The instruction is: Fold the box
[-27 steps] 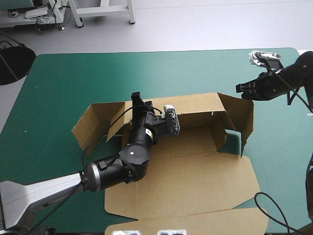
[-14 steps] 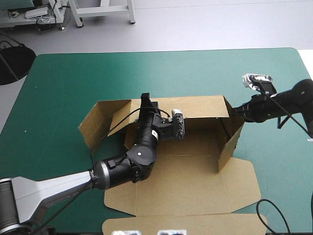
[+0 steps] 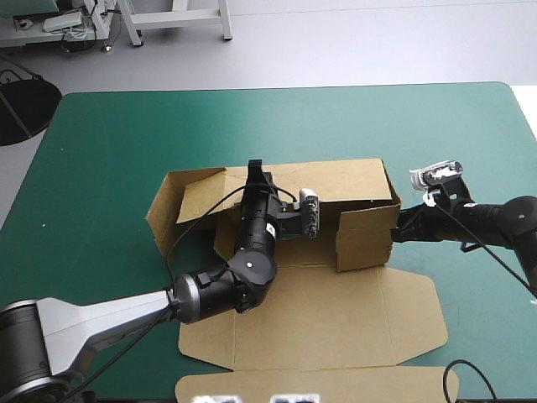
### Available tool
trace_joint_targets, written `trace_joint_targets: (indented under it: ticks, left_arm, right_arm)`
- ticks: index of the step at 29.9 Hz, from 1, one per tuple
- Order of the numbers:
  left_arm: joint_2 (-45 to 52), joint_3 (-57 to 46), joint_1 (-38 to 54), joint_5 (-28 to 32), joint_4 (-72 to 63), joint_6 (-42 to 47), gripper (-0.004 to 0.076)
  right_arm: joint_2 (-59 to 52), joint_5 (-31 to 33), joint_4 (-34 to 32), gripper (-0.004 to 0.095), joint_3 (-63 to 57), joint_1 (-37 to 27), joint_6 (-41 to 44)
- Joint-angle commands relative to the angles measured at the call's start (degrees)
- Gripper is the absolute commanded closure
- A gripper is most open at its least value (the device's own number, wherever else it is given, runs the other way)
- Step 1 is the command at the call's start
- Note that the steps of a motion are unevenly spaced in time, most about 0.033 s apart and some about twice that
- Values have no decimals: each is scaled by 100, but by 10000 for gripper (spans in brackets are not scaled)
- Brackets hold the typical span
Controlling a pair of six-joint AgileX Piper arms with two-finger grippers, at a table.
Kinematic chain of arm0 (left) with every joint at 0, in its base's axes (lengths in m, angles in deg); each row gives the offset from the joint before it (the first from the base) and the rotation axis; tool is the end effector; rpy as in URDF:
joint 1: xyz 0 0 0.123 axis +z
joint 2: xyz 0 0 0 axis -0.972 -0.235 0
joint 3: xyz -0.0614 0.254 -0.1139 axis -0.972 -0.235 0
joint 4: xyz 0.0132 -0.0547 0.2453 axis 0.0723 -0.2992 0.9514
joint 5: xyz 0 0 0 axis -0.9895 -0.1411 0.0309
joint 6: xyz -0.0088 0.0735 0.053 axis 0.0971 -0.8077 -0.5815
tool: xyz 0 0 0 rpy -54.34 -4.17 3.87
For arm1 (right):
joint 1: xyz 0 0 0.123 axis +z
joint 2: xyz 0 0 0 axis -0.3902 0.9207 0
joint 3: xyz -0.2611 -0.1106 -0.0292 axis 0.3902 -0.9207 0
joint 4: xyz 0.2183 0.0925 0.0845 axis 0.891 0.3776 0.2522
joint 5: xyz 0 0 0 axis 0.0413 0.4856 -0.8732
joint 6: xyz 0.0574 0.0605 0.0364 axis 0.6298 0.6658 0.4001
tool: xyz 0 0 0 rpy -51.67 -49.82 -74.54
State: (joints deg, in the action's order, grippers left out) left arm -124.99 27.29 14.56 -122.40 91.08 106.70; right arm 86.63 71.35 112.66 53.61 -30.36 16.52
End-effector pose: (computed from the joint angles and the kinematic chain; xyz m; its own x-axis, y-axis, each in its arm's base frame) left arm 0.2229 -0.2688 0.2834 0.0947 0.9899 -0.1053 0.3434 0.0668 0.9368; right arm 0.2477 0.0182 0.2842 -0.6810 -0.2069 -0.7025 -0.4781 0.8522 0.2126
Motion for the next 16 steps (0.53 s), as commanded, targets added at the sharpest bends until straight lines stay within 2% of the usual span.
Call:
trace_joint_targets:
  ticks: [1, 4, 11, 16]
  left_arm:
    - [131, 91, -36, -12, -143, 205, 733]
    - [131, 91, -36, 1, -78, 416, 733]
    - [131, 91, -36, -10, 109, 546, 733]
    - [131, 91, -36, -10, 98, 560, 733]
  right_arm:
    - [-282, -55, -48, 569, 142, -11, -151]
    - [-353, 19, -193, 496, 142, -11, -449]
    - [-378, 274, -479, 497, 142, -11, -487]
    - [-378, 277, -427, 497, 142, -11, -487]
